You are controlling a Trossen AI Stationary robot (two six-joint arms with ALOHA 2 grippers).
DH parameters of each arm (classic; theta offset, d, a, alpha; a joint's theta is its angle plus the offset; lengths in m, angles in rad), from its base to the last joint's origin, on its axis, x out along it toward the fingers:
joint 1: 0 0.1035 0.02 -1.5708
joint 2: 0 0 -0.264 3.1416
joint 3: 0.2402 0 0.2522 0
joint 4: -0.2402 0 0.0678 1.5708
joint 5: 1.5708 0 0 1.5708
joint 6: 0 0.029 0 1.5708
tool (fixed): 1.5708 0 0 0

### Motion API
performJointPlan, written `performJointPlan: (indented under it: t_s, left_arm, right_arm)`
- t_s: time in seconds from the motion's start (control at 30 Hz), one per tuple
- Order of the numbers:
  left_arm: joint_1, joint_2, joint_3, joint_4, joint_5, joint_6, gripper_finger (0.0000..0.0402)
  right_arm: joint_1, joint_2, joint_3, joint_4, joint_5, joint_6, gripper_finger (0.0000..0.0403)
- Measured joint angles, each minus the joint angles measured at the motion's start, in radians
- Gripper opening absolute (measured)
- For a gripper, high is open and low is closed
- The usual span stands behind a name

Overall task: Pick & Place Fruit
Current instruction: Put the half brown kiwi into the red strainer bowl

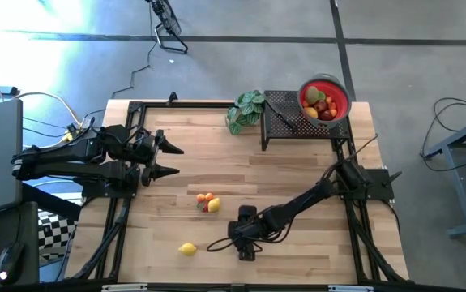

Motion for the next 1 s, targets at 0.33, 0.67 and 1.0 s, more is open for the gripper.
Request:
performJointPlan:
  t_s: [0.33, 0.67, 1.0]
  left_arm:
    - [0.000, 0.000, 0.000, 0.000, 0.000, 0.000, 0.0326]
    - [0.000, 0.000, 0.000, 0.000, 0.000, 0.000, 0.0326]
    - [0.000, 0.000, 0.000, 0.000, 0.000, 0.000, 0.0326]
  right_arm:
    - [0.000, 0.010, 0.001, 0.008, -0.001, 0.022, 0.0263]
    - [0.000, 0.010, 0.001, 0.007, -0.007, 0.025, 0.0234]
    - [0.000, 0.005, 0.000, 0.008, -0.015, 0.031, 0.0234]
